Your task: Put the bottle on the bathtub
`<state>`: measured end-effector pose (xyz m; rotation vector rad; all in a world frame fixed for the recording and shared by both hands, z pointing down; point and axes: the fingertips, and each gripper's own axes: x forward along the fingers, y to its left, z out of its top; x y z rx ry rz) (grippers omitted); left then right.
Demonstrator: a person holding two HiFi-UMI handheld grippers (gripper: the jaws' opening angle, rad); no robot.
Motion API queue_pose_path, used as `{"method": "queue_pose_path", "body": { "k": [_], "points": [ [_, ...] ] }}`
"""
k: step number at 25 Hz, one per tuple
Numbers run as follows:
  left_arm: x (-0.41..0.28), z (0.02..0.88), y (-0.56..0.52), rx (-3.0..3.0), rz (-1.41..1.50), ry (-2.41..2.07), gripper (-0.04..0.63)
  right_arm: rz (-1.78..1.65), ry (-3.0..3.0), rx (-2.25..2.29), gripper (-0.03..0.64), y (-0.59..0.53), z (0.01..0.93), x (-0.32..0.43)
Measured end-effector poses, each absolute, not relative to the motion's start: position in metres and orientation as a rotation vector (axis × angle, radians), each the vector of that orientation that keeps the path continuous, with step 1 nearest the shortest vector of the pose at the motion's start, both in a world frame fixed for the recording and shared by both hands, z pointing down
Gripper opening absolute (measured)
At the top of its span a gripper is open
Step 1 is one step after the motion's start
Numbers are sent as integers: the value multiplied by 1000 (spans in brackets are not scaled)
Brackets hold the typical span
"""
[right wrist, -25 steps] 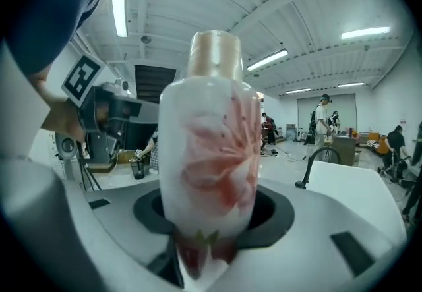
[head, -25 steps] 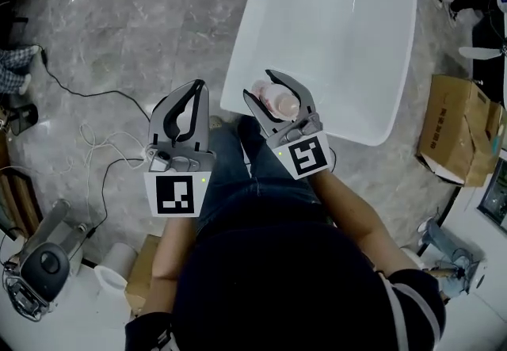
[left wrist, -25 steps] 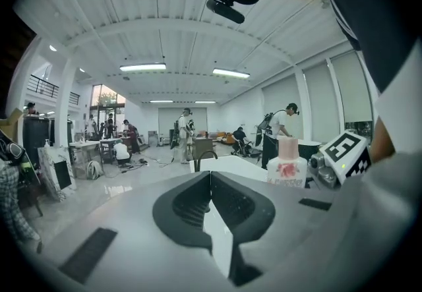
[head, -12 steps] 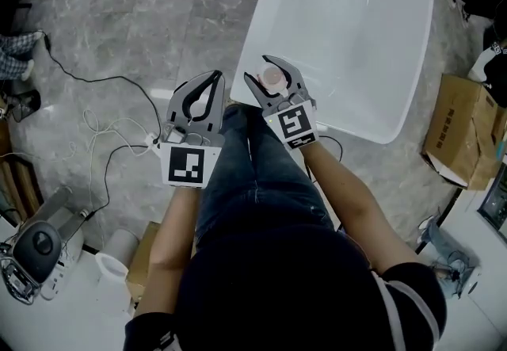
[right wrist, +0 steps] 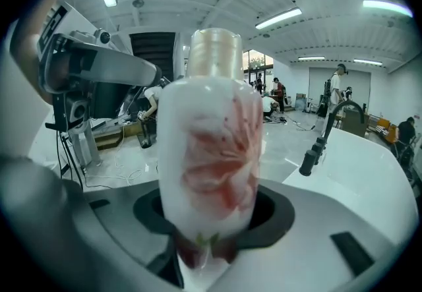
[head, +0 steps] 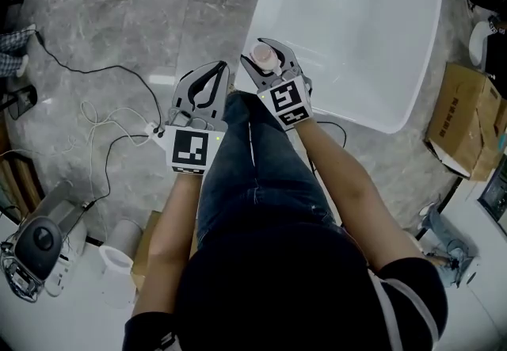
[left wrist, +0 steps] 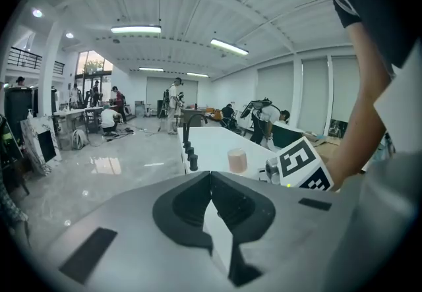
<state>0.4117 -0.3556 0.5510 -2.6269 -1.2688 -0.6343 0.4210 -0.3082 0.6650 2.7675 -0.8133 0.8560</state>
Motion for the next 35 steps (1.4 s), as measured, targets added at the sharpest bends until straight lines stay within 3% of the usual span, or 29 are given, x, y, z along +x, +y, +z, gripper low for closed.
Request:
{"method": "queue_pose_path", "body": {
  "k": [35],
  "points": [
    [401, 583, -376, -2651, -707, -1239, 25, 863, -824, 2786, 225, -330, 730, 445]
  ]
}}
